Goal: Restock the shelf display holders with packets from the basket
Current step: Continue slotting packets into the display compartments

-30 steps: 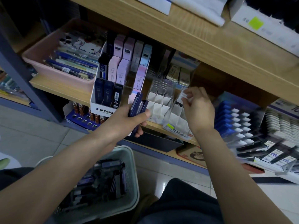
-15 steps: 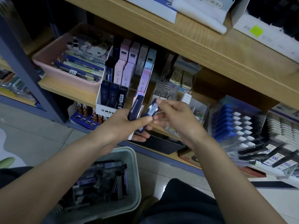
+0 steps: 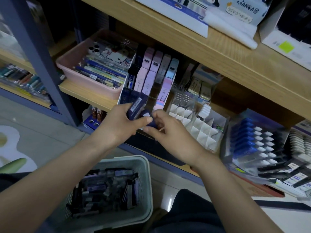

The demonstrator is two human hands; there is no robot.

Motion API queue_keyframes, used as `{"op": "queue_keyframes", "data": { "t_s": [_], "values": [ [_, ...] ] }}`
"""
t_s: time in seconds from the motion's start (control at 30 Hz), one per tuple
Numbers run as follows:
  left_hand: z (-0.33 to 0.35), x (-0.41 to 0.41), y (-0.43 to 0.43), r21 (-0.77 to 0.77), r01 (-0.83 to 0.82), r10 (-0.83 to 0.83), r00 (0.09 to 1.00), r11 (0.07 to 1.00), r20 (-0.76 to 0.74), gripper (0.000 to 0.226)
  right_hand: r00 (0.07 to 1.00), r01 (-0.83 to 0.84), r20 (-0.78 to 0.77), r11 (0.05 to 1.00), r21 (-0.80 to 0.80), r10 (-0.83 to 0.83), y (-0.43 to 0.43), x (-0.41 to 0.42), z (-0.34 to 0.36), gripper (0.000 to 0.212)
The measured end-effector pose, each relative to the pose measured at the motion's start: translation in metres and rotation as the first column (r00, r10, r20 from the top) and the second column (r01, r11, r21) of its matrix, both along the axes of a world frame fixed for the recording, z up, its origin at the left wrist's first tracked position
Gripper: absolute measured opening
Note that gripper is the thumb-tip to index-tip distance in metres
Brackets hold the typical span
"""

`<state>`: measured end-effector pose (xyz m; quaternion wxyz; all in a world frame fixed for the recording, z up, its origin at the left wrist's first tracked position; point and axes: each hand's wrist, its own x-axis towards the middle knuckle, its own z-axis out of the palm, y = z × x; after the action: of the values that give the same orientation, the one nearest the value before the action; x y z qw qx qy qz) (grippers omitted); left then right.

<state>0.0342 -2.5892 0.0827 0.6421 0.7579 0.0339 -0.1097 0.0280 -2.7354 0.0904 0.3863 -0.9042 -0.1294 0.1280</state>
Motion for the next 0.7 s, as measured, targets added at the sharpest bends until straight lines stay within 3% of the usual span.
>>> {"op": "queue_keyframes", "data": {
  "t_s": [0.17,0.27,0.37,0.53,0.7],
  "values": [
    [0.001,0.004,0.012,-0.014,-0.079,0.080,0.997,0.997,0.024,0.005,0.994,0.103,0.022,0.981,0.164,-0.108,0.023,0.009,-0.003,0.019],
    [0.001,0.007,0.024,-0.024,-0.136,0.137,0.990,0.990,0.035,0.007,0.975,0.202,0.034,0.938,0.280,-0.220,0.032,0.020,-0.005,0.008],
    [0.000,0.007,0.035,-0.013,-0.150,0.151,0.988,0.989,0.015,0.006,0.957,0.241,0.102,0.943,0.231,-0.270,0.040,0.031,-0.011,0.019],
    [0.001,0.009,0.049,-0.010,-0.165,0.165,0.986,0.986,-0.031,0.006,0.918,0.285,0.218,0.934,0.216,-0.330,0.051,0.044,-0.018,0.007],
    [0.003,0.011,0.055,-0.031,-0.178,0.176,0.984,0.984,-0.041,0.007,0.900,0.235,0.382,0.972,-0.016,-0.212,0.055,0.050,-0.025,0.014]
  ]
}}
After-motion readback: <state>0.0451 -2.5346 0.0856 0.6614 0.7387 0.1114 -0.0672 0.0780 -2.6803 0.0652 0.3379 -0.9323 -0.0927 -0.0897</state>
